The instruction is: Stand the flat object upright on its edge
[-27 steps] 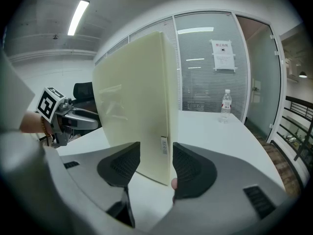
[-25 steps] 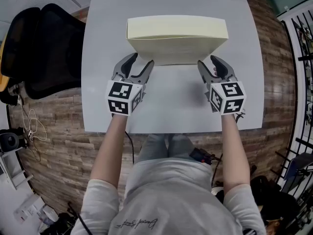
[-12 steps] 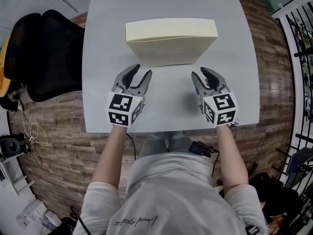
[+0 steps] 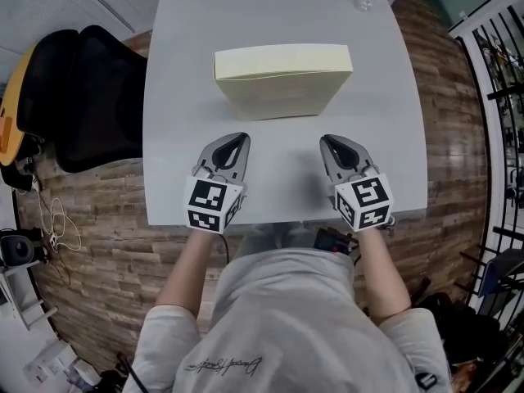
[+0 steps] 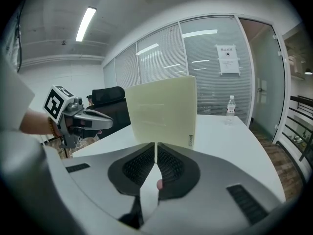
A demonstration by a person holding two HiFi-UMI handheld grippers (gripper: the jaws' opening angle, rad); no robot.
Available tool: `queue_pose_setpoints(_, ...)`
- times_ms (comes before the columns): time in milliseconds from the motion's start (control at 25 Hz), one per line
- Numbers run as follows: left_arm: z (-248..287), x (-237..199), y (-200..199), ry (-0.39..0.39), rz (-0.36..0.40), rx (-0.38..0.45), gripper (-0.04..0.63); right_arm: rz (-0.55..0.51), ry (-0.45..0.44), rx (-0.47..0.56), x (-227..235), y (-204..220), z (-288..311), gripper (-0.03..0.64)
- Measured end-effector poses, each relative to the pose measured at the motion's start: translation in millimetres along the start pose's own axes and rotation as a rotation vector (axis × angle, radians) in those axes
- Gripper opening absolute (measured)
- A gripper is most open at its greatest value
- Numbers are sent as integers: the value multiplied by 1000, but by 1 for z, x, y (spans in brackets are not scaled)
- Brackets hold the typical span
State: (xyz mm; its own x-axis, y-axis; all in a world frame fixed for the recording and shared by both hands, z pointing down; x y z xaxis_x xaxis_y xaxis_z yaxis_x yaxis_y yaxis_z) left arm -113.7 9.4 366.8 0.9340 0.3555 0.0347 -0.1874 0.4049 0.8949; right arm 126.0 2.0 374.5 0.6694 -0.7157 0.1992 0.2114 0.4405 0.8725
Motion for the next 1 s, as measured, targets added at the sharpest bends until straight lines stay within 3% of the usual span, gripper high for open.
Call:
queue_pose_setpoints(400,-24,28,3,21,-52,-9,11,19,-34,-5,-21,1,-15,25)
queue_pose_setpoints(1000,-34,33,2,14,-46,9,11,41,-60,8,-36,-1,-17,25)
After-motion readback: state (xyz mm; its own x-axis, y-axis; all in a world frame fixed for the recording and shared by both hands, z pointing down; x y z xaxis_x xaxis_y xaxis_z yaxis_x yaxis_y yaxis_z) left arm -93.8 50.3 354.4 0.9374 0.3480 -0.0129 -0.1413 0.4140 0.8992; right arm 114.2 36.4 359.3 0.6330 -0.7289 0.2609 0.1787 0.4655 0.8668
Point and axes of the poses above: the fingertips, and each gripper's own axes: z forward along the fingers, x to its right, y out of its underside, the point moved 8 cm from there along -z, backward along the fingers, and after that the axes turned 12 degrees about -y, right-handed, at the moved point
